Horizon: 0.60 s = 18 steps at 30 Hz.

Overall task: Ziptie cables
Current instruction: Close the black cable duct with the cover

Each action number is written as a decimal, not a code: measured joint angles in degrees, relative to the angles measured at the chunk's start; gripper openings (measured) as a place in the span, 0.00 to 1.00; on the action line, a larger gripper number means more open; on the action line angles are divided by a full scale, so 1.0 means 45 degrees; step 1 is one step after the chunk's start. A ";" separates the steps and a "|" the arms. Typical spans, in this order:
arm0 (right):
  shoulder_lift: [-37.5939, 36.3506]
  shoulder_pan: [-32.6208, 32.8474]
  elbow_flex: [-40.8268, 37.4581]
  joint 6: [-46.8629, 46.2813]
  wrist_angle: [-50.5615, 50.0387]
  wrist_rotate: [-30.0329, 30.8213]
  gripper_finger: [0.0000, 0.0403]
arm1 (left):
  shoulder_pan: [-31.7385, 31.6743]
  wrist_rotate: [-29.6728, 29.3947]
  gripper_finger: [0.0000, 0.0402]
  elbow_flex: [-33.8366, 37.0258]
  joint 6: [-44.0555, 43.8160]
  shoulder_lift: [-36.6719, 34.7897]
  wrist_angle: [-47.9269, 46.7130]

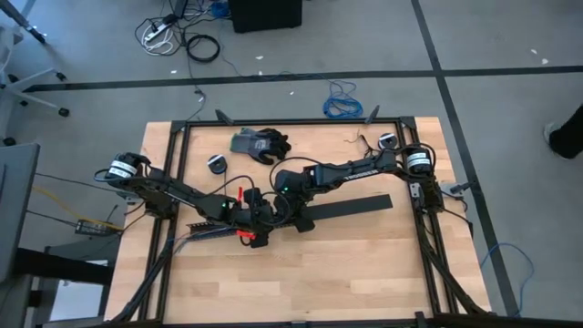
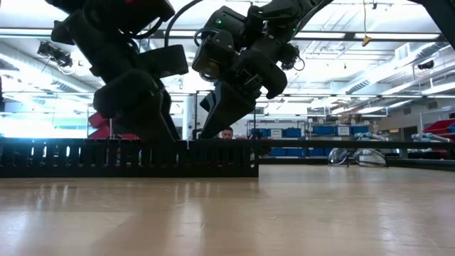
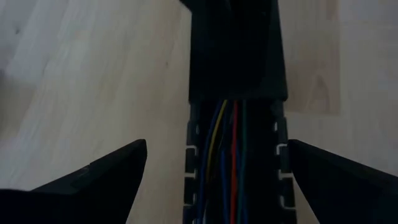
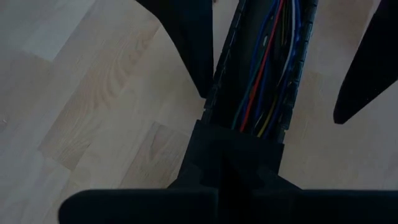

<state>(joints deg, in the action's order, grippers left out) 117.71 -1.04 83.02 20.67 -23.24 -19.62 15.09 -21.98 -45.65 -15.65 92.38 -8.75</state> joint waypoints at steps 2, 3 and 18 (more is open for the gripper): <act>0.0000 -0.0022 0.0000 0.0000 0.0000 -0.0005 0.00 | 0.0006 0.0153 0.95 0.0000 -0.0004 0.0000 0.0013; 0.0000 -0.0044 0.0000 -0.0002 0.0000 -0.0036 0.00 | 0.0006 0.0205 0.95 0.0000 -0.0007 0.0000 -0.0003; 0.0000 -0.0068 -0.0005 -0.0005 0.0048 -0.0063 0.00 | 0.0006 0.0608 0.83 0.0000 -0.0342 0.0000 0.0051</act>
<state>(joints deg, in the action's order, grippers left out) 117.71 -1.34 83.00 20.64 -23.03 -19.90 15.11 -19.25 -45.65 -17.19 92.38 -8.52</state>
